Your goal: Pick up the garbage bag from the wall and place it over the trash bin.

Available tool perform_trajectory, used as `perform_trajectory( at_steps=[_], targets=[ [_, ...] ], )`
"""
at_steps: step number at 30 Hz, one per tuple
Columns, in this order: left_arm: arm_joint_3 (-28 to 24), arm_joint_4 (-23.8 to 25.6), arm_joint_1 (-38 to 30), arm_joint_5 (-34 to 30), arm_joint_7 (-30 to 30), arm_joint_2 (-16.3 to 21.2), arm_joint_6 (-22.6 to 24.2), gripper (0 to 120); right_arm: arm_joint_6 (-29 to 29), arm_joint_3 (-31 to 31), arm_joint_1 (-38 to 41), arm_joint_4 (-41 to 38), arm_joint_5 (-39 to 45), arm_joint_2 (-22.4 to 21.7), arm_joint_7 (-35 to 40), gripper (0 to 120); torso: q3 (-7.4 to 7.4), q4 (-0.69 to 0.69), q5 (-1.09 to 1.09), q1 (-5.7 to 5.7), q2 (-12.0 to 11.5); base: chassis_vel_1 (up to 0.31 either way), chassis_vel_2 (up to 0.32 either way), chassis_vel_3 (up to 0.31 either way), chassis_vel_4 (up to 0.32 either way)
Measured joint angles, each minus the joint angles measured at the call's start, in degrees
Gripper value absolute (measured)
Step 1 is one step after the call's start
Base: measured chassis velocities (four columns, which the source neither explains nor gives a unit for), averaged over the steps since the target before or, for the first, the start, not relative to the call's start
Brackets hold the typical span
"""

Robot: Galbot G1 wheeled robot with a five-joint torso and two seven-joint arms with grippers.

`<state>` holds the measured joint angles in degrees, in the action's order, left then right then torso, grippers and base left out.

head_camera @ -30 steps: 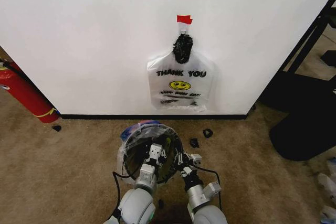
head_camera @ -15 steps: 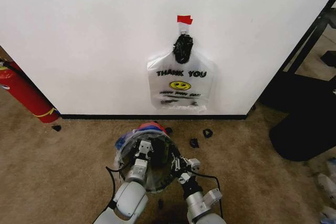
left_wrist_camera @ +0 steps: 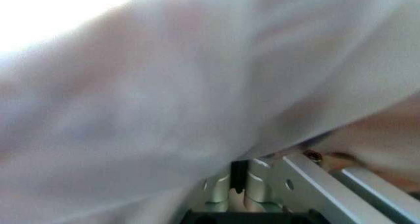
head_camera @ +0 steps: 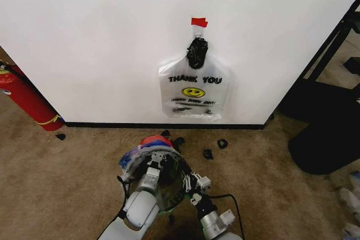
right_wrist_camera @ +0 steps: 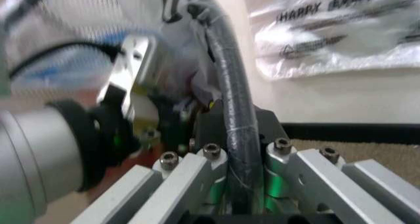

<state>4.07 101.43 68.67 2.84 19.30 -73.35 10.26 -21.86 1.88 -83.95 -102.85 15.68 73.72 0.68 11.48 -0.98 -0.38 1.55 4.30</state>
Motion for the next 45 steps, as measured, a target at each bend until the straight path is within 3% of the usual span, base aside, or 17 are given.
perform_trajectory(
  at_steps=[1, 2, 5, 14, 25, 34, 37, 38, 40, 44, 45],
  targets=[
    [0.0, 0.0, 0.0, 0.0, 0.0, 0.0, 0.0, 0, 0.0, 0.0, 0.0, 0.0, 0.0, 0.0, 0.0, 0, 0.0, 0.0, 0.0, 0.0, 0.0, 0.0, 0.0, 0.0, 0.0],
    [0.1, -0.8, -0.3, 0.2, 0.1, -0.1, 0.0, 0, -0.3, -0.5, 0.0, 0.0, -0.2, 0.0, -0.2, 0, 0.01, -0.01, 0.13, 0.0, 0.0, 0.0, 0.0, 0.0, 0.0],
    [0.1, -1.4, -0.5, 0.1, 0.3, -0.1, 0.0, 0, -1.6, -0.5, -0.1, 0.0, -0.7, 0.0, -0.1, 0, 0.0, -0.02, 0.15, 0.0, 0.0, 0.0, 0.0, 0.0, 0.0],
    [-1.8, 3.1, 2.5, -2.0, -1.3, 0.0, -0.5, 0, -1.8, -0.4, 1.8, 2.4, -2.2, 0.4, 7.3, 0, 0.01, -0.08, 0.34, 0.0, 0.0, 0.0, 0.0, 0.0, 0.0],
    [-3.7, 9.0, 5.6, -6.3, -2.3, 1.0, 3.0, 0, -8.3, -2.7, 4.4, 6.6, -5.8, 4.3, 6.1, 0, 0.01, -0.02, 0.18, 0.0, 0.0, 0.0, 0.0, 0.0, 0.0],
    [-4.1, 11.4, 7.0, -11.4, -5.4, 2.0, 7.0, 0, -12.1, -5.5, 5.6, 9.6, -5.2, 7.0, 3.0, 0, 0.01, -0.02, 0.18, 0.0, 0.0, 0.0, 0.0, 0.0, 0.0],
    [-3.8, 12.0, 7.3, -11.7, -6.6, 2.3, 7.5, 0, -13.6, -6.8, 6.1, 10.5, -5.4, 7.5, 1.4, 0, 0.01, -0.01, 0.23, 0.0, 0.0, 0.0, 0.0, 0.0, 0.0],
    [-3.4, 12.7, 7.5, -12.1, -7.2, 2.6, 8.2, 0, -14.9, -7.7, 6.4, 11.4, -6.0, 7.6, -0.2, 0, 0.01, -0.02, 0.38, 0.0, 0.0, 0.0, 0.0, 0.0, 0.0],
    [-3.1, 13.8, 7.9, -13.4, -8.1, 3.2, 9.8, 0, -16.5, -9.7, 6.9, 12.8, -7.3, 7.1, -2.1, 0, 0.01, -0.02, 0.21, 0.0, 0.0, 0.0, 0.0, 0.0, 0.0],
    [-2.8, 14.5, 8.4, -14.6, -8.9, 4.2, 11.3, 0, -17.0, -10.6, 6.5, 13.9, -8.6, 6.4, -1.5, 0, 0.01, 0.0, 0.25, 0.0, 0.0, 0.0, 0.0, 0.0, 0.0],
    [-2.7, 14.5, 8.4, -14.7, -9.0, 4.4, 11.2, 0, -16.4, -10.6, 6.1, 14.0, -8.6, 6.0, -0.5, 0, 0.01, -0.02, 0.17, 0.0, 0.0, 0.0, 0.0, 0.0, 0.0]
  ],
)
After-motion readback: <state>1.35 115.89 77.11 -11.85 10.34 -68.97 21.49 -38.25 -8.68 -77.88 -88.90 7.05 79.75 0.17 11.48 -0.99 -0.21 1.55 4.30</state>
